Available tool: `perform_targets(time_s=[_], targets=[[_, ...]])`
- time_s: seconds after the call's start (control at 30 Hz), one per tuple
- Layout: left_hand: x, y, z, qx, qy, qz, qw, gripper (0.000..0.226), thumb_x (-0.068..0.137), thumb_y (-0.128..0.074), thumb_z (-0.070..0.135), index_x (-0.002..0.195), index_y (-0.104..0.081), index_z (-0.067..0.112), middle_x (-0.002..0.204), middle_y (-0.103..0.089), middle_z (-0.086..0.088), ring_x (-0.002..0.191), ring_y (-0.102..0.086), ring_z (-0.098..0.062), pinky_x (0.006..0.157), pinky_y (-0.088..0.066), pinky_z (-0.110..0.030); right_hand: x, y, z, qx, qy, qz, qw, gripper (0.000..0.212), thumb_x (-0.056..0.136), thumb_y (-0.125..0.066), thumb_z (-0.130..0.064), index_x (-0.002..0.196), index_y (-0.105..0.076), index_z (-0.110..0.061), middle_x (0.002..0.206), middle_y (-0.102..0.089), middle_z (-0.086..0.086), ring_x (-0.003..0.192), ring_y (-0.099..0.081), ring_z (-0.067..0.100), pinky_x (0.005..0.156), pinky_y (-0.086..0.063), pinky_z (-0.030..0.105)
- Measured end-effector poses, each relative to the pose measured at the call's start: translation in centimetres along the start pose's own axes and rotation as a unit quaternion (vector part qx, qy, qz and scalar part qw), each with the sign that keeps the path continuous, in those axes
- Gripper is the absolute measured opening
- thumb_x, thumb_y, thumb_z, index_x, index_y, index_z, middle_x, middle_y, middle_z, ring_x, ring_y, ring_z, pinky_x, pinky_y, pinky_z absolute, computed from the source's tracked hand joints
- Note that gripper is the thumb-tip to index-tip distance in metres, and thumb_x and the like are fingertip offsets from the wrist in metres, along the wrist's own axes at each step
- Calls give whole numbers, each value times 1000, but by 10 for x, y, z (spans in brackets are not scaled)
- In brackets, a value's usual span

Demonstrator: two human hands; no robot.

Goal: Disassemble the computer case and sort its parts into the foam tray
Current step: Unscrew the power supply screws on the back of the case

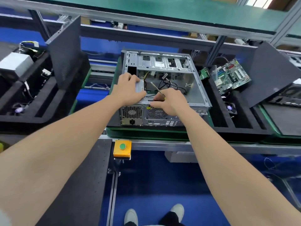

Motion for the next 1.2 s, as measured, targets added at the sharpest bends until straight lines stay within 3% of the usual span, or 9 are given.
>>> perform_targets(time_s=[0.23, 0.33, 0.4, 0.5, 0.7, 0.83, 0.93, 1.07, 1.2], targets=[[-3, -1, -2, -25, -11, -1, 1000, 72, 86, -55, 62, 147, -44, 24, 142, -39, -2, 143, -24, -22, 112, -36, -48, -5, 3, -4, -3, 0, -2, 1000, 31, 89, -78, -52, 109, -77, -28, 104, -73, -6, 98, -64, 15, 71, -43, 28], [-7, 9, -12, -139, -15, 47, 989, 57, 93, -64, 42, 144, -50, 20, 145, -42, -4, 138, -37, -18, 113, -31, -32, -18, 4, -21, 47, 57, 88, 993, 24, 96, -71, -43, 110, -76, -24, 107, -68, -3, 102, -60, 12, 78, -45, 28], [-23, 15, -33, -287, 44, 135, 947, 39, 95, -62, 31, 133, -58, 25, 136, -47, 2, 122, -49, -7, 103, -36, -19, -28, 2, -38, 129, 102, 139, 977, 25, 103, -60, -41, 103, -73, -20, 98, -66, -1, 93, -55, 8, 78, -45, 28], [-61, -4, -74, -466, 218, 196, 835, 17, 95, -55, 30, 108, -65, 25, 109, -63, 3, 95, -63, -12, 81, -51, -26, -30, -31, -59, 318, 85, 31, 944, 33, 110, -41, -32, 105, -69, -17, 83, -60, 6, 60, -48, 15, 55, -36, 29], [-115, -72, -106, -545, 350, 22, 761, 26, 96, -48, 15, 108, -63, -2, 85, -73, -23, 74, -71, -32, 77, -63, -43, -43, -123, -70, 436, -18, -157, 886, 36, 103, -35, -10, 108, -69, -1, 78, -56, 9, 48, -42, 18, 41, -31, 27], [-136, -97, -100, -606, 303, -68, 732, 33, 90, -59, 22, 110, -70, -2, 105, -74, -26, 90, -73, -34, 89, -61, -42, -51, -164, -46, 351, -73, -138, 923, 37, 91, -45, -23, 99, -69, 4, 77, -59, 27, 54, -49, 30, 52, -41, 38], [-143, -111, -93, -661, 263, -134, 690, 31, 95, -60, 24, 118, -69, 6, 113, -75, -16, 100, -74, -28, 87, -59, -34, -53, -192, -24, 312, -169, -130, 926, 37, 97, -49, -22, 95, -70, 8, 71, -63, 18, 59, -56, 31, 64, -47, 46], [-146, -127, -92, -655, 235, -146, 703, 26, 102, -56, 17, 126, -64, 8, 120, -74, -11, 94, -69, -24, 80, -58, -31, -60, -215, -28, 401, -190, -176, 879, 28, 105, -46, -15, 108, -69, 0, 79, -67, 16, 61, -66, 28, 58, -58, 38], [-146, -135, -90, -650, 232, -145, 709, 28, 103, -55, 13, 131, -60, 7, 121, -74, -8, 105, -72, -25, 90, -57, -38, -69, -224, -31, 436, -194, -206, 854, 30, 113, -38, -25, 119, -63, -9, 80, -72, 14, 67, -74, 30, 67, -66, 53]])
Point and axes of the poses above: each hand's wrist, its own x-axis towards the middle knuckle, its own y-axis out of the back of the hand, z = x × y, the point moved 7 cm from there along x, towards the middle knuckle
